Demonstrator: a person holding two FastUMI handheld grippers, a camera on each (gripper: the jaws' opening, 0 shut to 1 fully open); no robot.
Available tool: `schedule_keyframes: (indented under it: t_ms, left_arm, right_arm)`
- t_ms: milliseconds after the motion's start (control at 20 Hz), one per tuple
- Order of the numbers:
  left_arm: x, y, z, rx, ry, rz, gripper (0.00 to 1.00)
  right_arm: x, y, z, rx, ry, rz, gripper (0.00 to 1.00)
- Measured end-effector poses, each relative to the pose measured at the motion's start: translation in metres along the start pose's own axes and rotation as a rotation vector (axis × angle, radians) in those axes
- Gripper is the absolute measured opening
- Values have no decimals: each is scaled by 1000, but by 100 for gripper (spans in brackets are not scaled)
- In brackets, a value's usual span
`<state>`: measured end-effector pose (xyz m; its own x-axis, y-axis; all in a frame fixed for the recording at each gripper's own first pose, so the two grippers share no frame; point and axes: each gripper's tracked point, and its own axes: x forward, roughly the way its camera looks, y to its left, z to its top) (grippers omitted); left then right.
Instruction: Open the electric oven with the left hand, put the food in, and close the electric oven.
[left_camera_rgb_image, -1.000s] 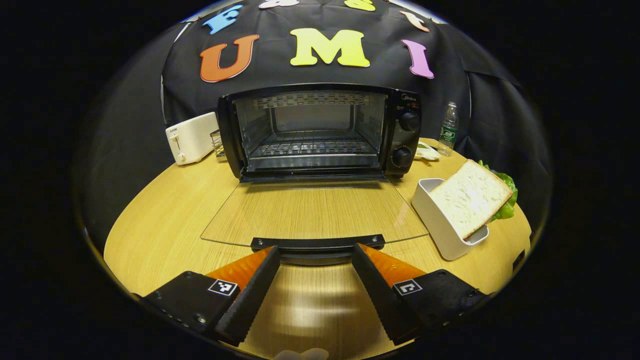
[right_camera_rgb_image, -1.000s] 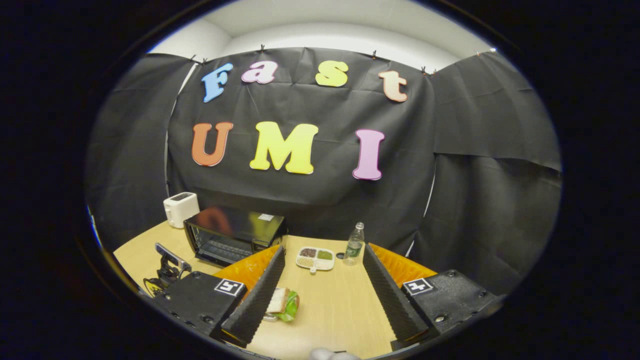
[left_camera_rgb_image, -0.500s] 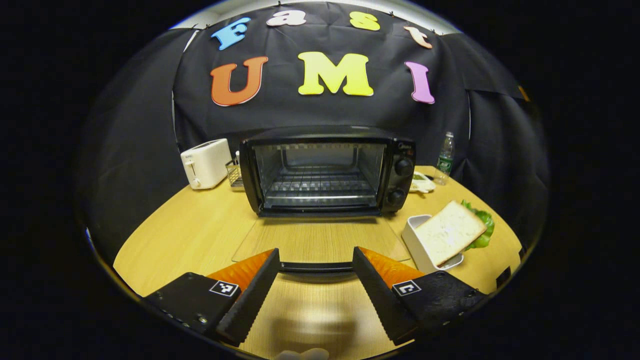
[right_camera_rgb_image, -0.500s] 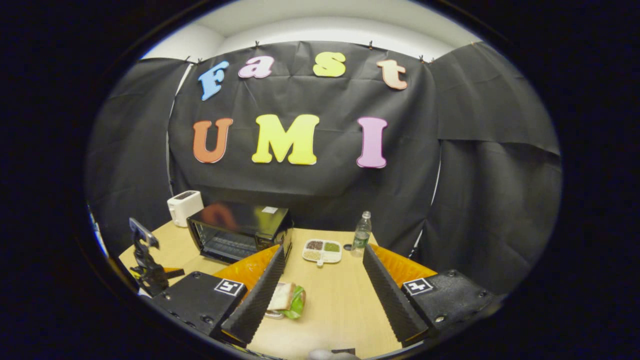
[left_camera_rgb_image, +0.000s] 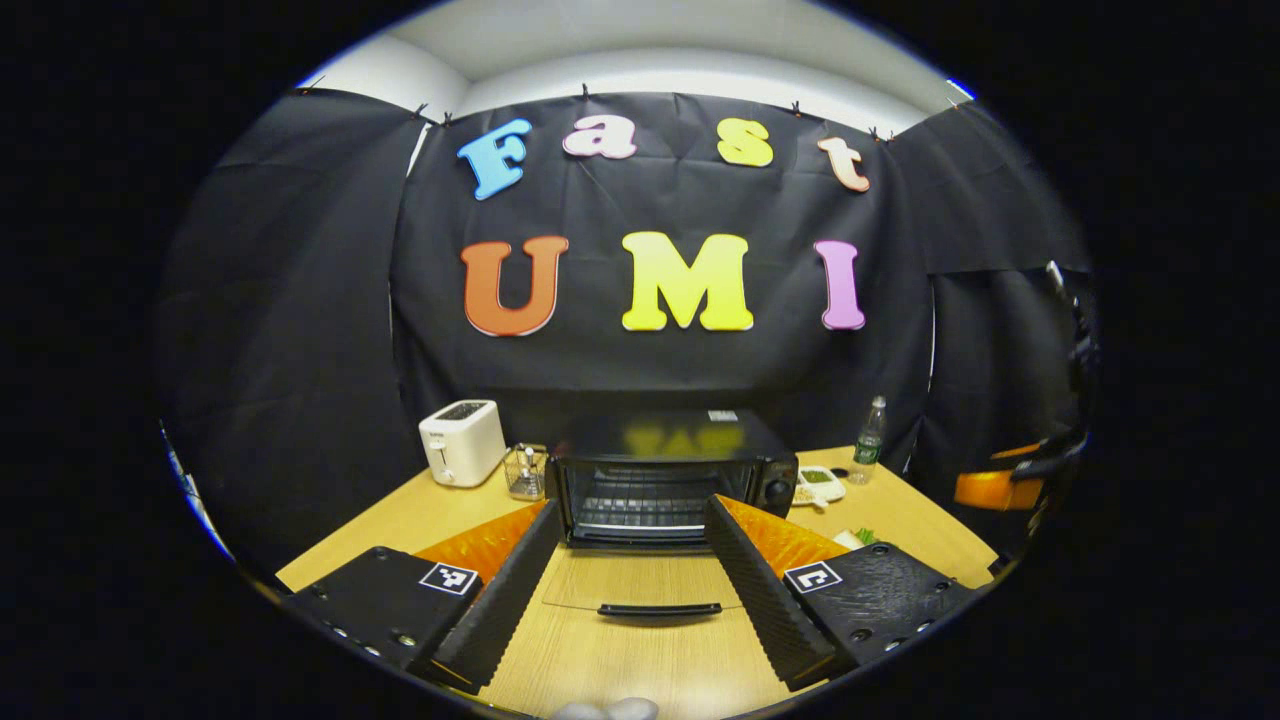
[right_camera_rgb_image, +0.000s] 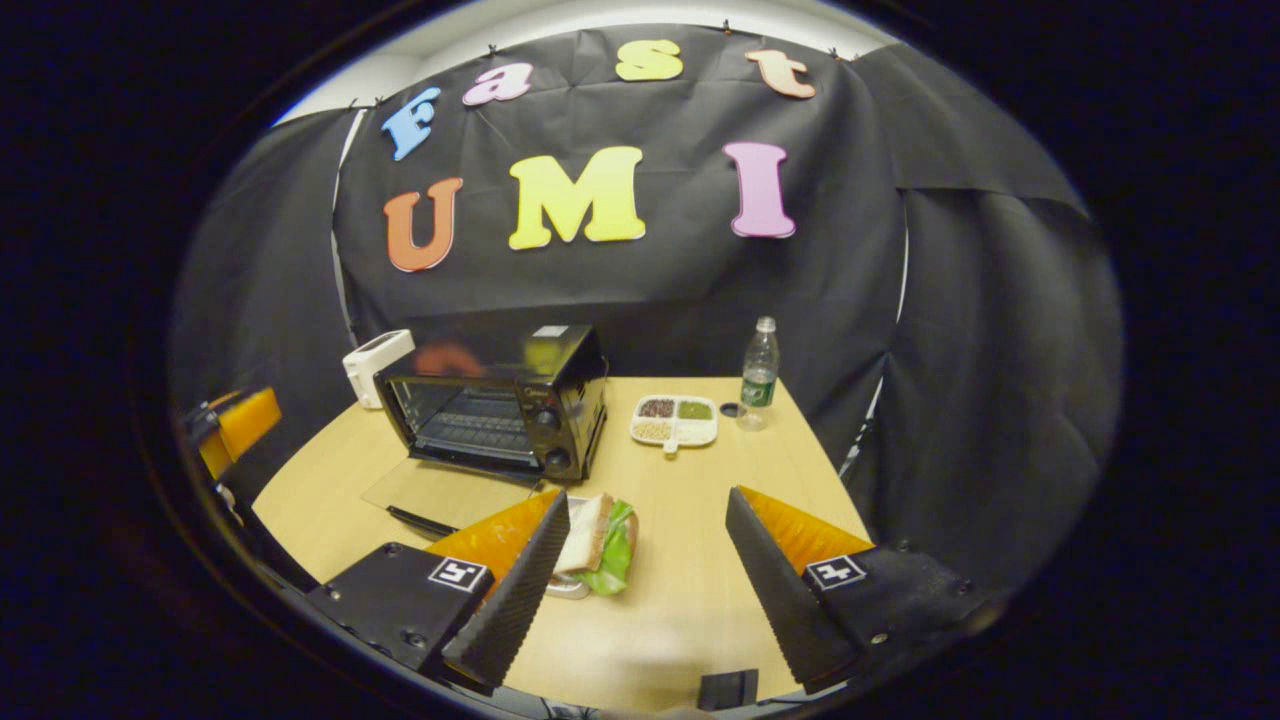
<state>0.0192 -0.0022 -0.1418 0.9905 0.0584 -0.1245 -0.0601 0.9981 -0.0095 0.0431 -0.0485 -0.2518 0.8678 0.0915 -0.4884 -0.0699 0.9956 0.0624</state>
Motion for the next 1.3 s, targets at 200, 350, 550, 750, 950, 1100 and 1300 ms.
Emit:
schedule_keyframes:
  t_ms: [200,350,550,750,950,1100,1300]
  left_arm:
    - [-25,7,50,0,-96,25,95]
    - [-35,10,64,8,-118,34,95]
    - [-46,10,70,24,-123,52,95]
    - [-48,7,71,22,-113,68,95]
    - [-45,5,72,18,-105,90,95]
    - [-41,1,74,23,-103,101,95]
    - [-36,-1,72,30,-96,108,95]
  right_arm:
    - [32,9,-41,40,101,60,96]
    - [54,12,-65,62,175,95,95]
    - [81,16,-87,153,265,165,99]
    - [109,22,-80,243,306,232,91]
    - [126,29,-78,285,357,302,82]
    - [136,29,-88,328,420,333,72]
    - [138,31,-91,402,463,361,55]
